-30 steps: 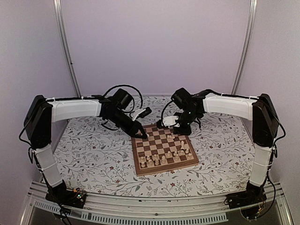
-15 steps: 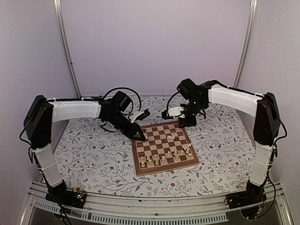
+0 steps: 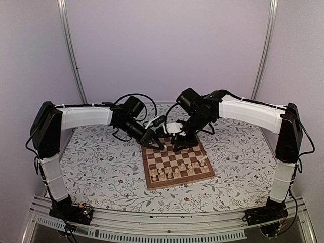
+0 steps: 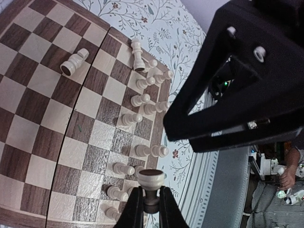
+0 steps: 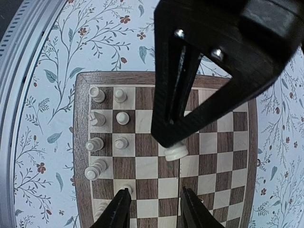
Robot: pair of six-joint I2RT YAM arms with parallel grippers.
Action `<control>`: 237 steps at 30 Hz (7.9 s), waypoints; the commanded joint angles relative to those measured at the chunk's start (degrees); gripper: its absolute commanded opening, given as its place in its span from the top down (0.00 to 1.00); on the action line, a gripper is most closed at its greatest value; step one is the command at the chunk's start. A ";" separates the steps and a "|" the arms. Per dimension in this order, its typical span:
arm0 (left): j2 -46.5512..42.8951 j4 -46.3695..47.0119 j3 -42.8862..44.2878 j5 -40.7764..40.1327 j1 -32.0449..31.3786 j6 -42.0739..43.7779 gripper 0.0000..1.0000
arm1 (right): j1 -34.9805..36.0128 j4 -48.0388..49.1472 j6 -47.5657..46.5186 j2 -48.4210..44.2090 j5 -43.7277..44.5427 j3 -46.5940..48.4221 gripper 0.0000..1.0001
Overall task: Set up the chess pieces on the board
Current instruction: Place the chess piece on the chessboard, then pick up the chess piece from the chessboard.
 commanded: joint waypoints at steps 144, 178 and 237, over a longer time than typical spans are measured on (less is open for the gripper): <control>18.92 -28.88 31.73 -42.32 -21.68 9.24 0.94 | -27.95 29.78 22.23 -22.26 -16.25 -38.17 0.50; 21.48 -28.68 34.38 -43.27 -22.92 8.23 0.70 | -28.16 28.25 21.89 -22.17 -17.40 -37.60 0.49; 2.44 -7.33 15.64 -38.47 -13.02 2.72 0.67 | -17.71 11.09 -10.54 -0.88 -1.62 -24.78 0.79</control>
